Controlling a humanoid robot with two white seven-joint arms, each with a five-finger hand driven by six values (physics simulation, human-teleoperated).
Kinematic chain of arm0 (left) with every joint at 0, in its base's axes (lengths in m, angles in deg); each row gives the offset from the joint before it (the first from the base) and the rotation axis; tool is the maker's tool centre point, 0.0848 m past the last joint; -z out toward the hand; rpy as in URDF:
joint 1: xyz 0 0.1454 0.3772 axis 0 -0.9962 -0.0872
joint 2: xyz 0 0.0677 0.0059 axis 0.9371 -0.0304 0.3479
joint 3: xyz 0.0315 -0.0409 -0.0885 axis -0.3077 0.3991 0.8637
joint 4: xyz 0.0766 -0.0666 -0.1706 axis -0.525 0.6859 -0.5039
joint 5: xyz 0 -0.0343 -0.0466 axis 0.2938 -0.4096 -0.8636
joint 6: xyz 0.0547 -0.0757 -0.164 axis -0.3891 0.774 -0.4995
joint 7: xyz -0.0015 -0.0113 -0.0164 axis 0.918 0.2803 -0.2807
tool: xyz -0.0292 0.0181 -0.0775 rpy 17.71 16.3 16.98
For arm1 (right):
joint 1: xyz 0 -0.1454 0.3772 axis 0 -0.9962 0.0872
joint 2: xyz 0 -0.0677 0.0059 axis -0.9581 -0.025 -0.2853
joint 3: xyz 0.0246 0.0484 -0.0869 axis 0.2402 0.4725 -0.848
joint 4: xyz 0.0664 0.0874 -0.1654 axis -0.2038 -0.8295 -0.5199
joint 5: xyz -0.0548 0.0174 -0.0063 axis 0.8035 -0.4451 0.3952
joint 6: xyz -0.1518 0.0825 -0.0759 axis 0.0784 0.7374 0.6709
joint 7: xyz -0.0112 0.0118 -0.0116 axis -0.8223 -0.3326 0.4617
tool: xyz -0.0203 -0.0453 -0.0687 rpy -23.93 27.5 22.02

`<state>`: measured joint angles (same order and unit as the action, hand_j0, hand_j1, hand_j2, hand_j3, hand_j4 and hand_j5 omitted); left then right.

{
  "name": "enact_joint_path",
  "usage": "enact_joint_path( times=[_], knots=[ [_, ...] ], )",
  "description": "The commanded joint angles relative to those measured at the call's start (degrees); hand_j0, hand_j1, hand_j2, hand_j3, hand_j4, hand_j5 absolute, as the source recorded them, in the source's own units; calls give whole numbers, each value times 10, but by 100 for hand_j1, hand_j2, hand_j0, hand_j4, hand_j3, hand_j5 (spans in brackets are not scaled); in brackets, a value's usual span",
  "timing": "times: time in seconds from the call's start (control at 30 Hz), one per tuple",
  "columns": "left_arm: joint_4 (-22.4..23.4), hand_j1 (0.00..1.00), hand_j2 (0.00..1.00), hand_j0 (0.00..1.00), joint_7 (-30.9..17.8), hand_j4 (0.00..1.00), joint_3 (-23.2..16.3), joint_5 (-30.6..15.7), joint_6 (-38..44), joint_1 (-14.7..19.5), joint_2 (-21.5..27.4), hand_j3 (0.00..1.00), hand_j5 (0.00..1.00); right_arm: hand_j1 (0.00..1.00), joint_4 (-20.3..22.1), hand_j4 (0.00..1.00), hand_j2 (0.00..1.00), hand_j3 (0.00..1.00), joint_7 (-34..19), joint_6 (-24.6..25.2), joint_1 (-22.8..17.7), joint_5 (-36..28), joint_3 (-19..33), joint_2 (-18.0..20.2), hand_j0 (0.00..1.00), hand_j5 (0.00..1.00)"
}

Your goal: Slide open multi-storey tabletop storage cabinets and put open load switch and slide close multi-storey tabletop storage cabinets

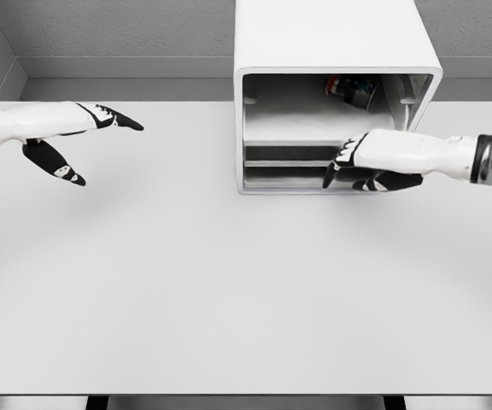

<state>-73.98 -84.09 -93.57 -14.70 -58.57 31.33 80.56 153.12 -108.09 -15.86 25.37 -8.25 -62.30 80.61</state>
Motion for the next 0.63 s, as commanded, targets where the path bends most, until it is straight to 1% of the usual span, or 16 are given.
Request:
enact_joint_path(
  times=[0.0, 0.1, 0.13, 0.17, 0.2, 0.23, 0.27, 0.3, 0.6],
  knots=[
    [0, 100, 100, 100, 0, 100, -1, -5, 2, 0, -3, 100, 100, 62, -7, 62, 62, 62, 0, 1, 2, -2, -8, -8, 62, 62],
    [-1, 100, 100, 100, 0, 100, -1, -5, 2, 0, -8, 100, 100, 62, -6, 62, 62, 62, 0, 1, 6, -1, -6, -5, 62, 62],
    [-1, 100, 100, 100, 0, 100, -2, -4, 2, 0, -10, 100, 100, 64, 10, 64, 64, 64, 0, 1, 0, 6, -5, -2, 64, 64],
    [-1, 100, 100, 100, 0, 100, -2, -4, 2, 0, -14, 100, 100, 72, 59, 72, 72, 72, 0, 1, -24, 8, 6, 27, 72, 72],
    [-1, 100, 100, 100, 0, 100, -2, -5, 2, 0, -14, 100, 100, 91, 124, 91, 91, 91, 0, 1, -64, 9, 40, 63, 91, 91],
    [-1, 100, 100, 100, 0, 100, -2, -4, 2, 0, -14, 100, 100, 100, 159, 100, 100, 100, 0, 1, -120, 9, 95, 76, 100, 100],
    [-1, 100, 100, 100, 0, 100, -2, -4, 2, 0, -14, 100, 100, 100, 166, 100, 100, 100, 0, 1, -151, 8, 133, 94, 100, 100],
    [-1, 100, 100, 100, 0, 100, -2, -4, 2, -1, -14, 100, 100, 100, 169, 100, 100, 100, 0, 1, -159, 7, 141, 100, 100, 100],
    [0, 100, 100, 100, 0, 100, -2, -4, 2, -1, -17, 100, 100, 100, 170, 100, 100, 100, 0, 1, -163, 6, 135, 96, 100, 100]
  ],
)
